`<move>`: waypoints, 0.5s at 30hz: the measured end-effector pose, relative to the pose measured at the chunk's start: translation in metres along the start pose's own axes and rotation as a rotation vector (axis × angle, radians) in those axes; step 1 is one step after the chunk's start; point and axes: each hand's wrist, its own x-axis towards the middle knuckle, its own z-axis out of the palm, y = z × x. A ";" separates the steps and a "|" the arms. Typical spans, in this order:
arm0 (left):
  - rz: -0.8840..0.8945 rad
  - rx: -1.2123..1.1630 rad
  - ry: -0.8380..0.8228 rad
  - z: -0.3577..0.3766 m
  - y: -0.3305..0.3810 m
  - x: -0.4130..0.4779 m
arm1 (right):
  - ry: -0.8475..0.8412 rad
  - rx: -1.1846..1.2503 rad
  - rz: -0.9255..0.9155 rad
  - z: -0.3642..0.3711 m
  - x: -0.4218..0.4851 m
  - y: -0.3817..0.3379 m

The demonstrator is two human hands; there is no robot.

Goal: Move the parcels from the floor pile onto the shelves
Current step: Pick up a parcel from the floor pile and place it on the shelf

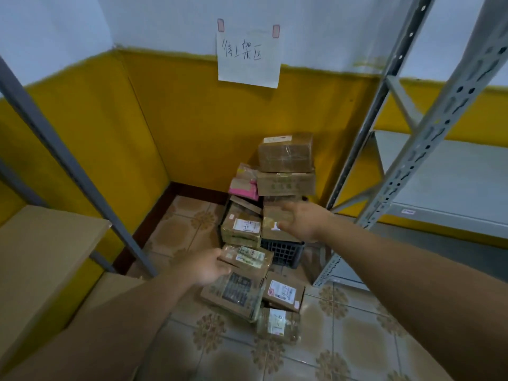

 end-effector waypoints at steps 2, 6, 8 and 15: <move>-0.010 -0.018 -0.041 0.002 -0.014 0.023 | -0.024 0.034 0.039 0.015 0.022 0.003; -0.033 -0.013 -0.129 0.009 -0.052 0.073 | -0.096 0.081 0.108 0.054 0.064 0.006; -0.053 -0.003 -0.148 0.016 -0.073 0.096 | -0.112 0.112 0.136 0.077 0.086 0.008; -0.150 -0.063 -0.172 0.076 -0.131 0.187 | -0.230 0.184 0.103 0.184 0.184 0.026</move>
